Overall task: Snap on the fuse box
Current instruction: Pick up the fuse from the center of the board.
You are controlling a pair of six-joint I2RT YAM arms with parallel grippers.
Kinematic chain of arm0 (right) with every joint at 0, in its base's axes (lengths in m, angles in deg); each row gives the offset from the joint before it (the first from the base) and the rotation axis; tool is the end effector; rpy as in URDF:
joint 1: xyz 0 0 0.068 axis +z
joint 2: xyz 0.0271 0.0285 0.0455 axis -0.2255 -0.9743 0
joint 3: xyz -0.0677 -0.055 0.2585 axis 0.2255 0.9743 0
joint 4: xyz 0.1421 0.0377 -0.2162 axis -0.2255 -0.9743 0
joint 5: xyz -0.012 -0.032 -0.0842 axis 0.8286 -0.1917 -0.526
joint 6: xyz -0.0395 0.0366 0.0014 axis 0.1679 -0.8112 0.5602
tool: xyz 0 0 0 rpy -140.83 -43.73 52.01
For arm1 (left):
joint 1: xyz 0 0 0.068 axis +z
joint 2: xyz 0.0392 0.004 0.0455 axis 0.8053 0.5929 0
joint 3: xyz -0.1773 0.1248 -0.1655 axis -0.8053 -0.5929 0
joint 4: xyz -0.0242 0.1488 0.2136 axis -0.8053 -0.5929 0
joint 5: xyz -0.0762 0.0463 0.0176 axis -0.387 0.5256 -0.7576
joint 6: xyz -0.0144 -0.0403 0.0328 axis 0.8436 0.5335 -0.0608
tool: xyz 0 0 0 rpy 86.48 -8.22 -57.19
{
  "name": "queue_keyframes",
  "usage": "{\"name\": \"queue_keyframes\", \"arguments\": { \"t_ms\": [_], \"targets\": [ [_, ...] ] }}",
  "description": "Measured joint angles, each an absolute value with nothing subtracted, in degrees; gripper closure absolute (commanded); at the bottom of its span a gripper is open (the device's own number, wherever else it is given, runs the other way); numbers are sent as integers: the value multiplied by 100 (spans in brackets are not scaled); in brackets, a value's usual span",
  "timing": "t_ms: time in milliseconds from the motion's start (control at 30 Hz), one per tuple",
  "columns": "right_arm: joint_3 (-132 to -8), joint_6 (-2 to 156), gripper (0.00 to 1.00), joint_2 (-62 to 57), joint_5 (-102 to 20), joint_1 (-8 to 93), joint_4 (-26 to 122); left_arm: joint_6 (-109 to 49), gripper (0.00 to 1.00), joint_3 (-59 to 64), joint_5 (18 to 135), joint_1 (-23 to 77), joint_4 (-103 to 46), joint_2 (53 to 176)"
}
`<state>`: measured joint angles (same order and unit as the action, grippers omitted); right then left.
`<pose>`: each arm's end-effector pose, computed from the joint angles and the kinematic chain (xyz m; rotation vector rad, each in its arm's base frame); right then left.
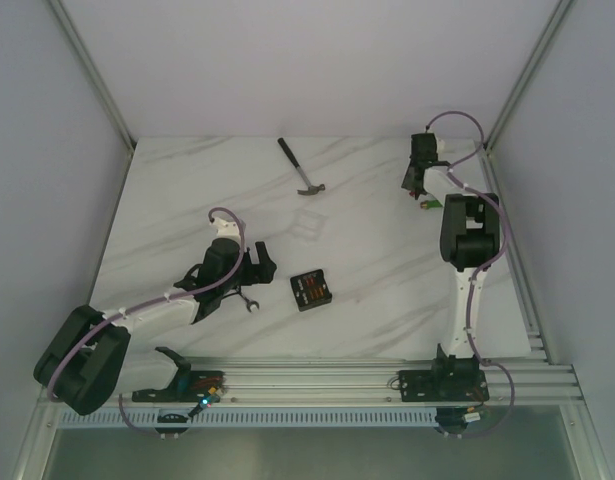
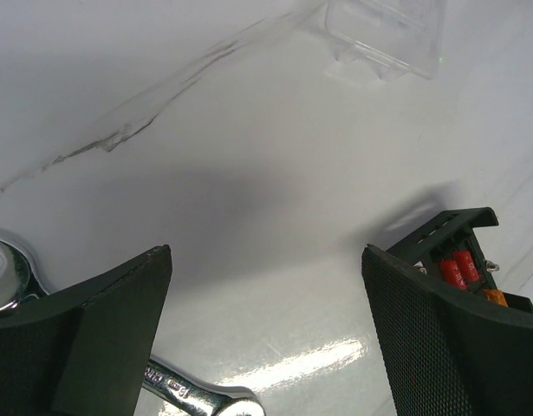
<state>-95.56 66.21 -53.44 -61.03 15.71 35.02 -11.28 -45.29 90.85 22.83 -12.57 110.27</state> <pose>0.5143 0.0165 0.1610 0.4094 2.2917 -0.0722 0.2101 -0.1209 0.1720 -0.0501 2.1152 -0.5320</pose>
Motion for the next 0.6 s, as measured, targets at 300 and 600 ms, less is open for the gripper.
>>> {"name": "queue_keyframes", "arguments": {
  "t_ms": [300, 600],
  "targets": [
    [-9003, 6628, 67, -4953, -6105, 1975, 3377, -1126, 0, -4529, 9050, 2283, -1257, 11027],
    [-7989, 6628, 65, -4258, -6083, 2135, 3415, -1124, 0, -4529, 8962, 2283, -1257, 10964]
  ]
}}
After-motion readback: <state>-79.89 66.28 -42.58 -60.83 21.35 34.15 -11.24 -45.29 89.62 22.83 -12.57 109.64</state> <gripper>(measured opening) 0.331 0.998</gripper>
